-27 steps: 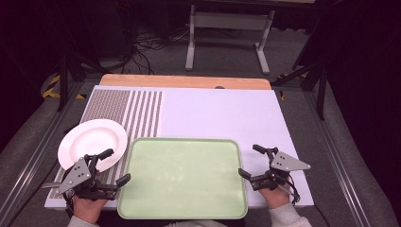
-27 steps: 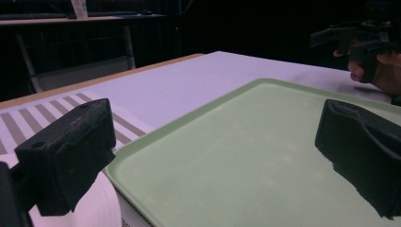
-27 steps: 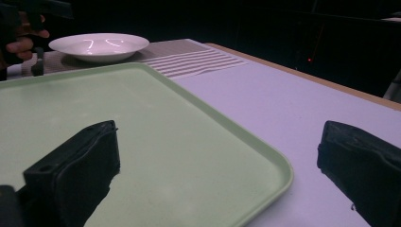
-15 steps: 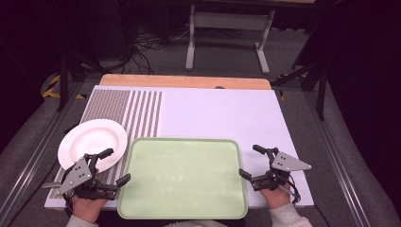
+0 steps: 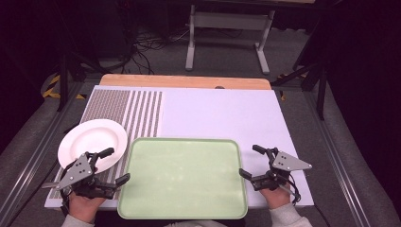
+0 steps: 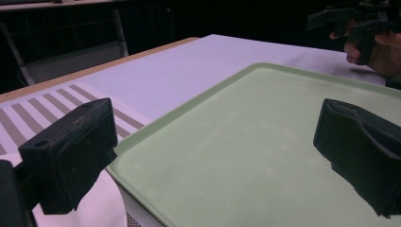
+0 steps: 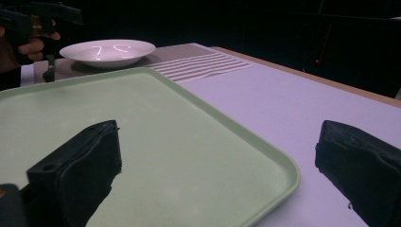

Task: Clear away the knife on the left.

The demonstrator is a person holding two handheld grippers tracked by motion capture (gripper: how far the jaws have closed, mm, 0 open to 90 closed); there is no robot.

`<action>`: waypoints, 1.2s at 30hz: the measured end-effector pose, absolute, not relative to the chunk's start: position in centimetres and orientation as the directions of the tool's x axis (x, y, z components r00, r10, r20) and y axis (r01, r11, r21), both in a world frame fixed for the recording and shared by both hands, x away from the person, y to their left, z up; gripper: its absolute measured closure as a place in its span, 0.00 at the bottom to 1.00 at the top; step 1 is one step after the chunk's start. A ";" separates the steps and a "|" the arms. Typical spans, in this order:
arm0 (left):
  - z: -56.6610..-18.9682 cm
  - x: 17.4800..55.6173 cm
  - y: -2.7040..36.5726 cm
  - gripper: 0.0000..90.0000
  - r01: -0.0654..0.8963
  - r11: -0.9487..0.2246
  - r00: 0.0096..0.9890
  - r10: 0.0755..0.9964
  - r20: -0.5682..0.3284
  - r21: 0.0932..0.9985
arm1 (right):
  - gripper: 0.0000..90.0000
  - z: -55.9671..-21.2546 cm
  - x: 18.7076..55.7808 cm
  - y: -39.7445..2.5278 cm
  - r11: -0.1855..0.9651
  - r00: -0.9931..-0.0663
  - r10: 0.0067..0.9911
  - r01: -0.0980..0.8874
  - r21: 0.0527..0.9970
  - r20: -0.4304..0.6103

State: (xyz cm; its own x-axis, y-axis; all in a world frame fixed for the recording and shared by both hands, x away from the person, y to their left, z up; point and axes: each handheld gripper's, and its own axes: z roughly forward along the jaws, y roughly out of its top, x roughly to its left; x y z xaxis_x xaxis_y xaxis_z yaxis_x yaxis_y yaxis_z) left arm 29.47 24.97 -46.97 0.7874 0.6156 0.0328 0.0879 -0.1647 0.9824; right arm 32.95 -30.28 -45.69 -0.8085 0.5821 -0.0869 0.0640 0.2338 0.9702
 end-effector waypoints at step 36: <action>-42.1 30.2 25.9 0.09 0.122 -0.476 0.901 0.421 0.104 0.871 | 0.03 -45.6 33.0 -30.2 0.217 -0.824 0.561 0.063 0.974 -0.072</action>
State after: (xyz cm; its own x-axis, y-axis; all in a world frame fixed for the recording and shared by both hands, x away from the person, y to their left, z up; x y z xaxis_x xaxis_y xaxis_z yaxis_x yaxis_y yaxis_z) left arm 30.23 25.94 -42.08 0.9010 0.4211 0.1039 0.1218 -0.4756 0.8712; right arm 32.96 -30.16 -45.57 -0.8245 0.5613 -0.0716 0.0632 0.2172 0.9741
